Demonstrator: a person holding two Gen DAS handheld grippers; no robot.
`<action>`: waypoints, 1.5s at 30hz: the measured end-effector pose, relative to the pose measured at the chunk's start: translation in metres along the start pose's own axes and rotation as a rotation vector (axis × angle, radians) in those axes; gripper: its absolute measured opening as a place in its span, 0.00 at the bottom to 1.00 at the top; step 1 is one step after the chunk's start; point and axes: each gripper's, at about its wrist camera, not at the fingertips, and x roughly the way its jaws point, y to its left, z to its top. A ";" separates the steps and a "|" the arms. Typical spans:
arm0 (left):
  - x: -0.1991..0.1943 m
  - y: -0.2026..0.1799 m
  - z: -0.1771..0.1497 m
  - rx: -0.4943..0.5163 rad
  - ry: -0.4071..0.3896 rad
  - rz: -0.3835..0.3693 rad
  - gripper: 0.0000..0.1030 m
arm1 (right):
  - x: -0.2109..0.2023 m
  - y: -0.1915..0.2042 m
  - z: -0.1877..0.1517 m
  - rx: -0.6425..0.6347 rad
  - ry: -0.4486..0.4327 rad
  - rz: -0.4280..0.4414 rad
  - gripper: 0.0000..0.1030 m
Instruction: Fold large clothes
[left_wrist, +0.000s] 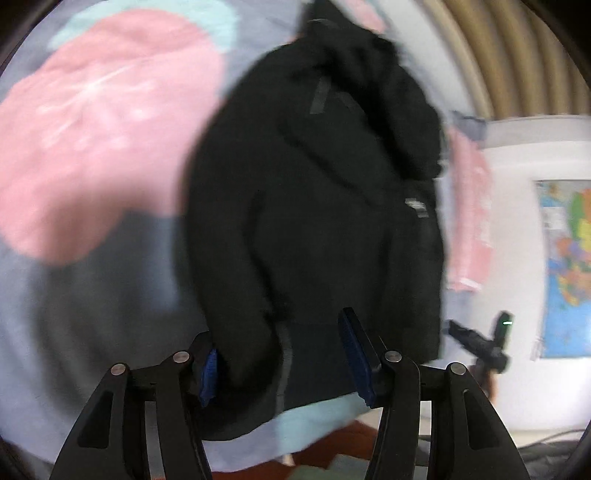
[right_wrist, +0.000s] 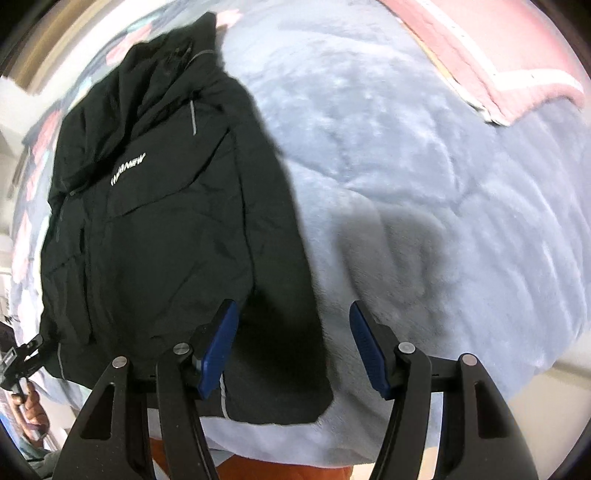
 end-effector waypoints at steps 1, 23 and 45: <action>0.001 -0.002 0.002 -0.006 -0.003 -0.037 0.55 | -0.001 -0.006 -0.001 0.016 -0.001 0.001 0.64; 0.031 -0.025 0.020 0.011 0.070 -0.100 0.50 | 0.026 0.020 -0.003 0.025 0.127 0.322 0.43; -0.035 -0.044 0.047 0.063 -0.133 -0.142 0.17 | -0.043 0.055 0.037 -0.097 -0.063 0.270 0.14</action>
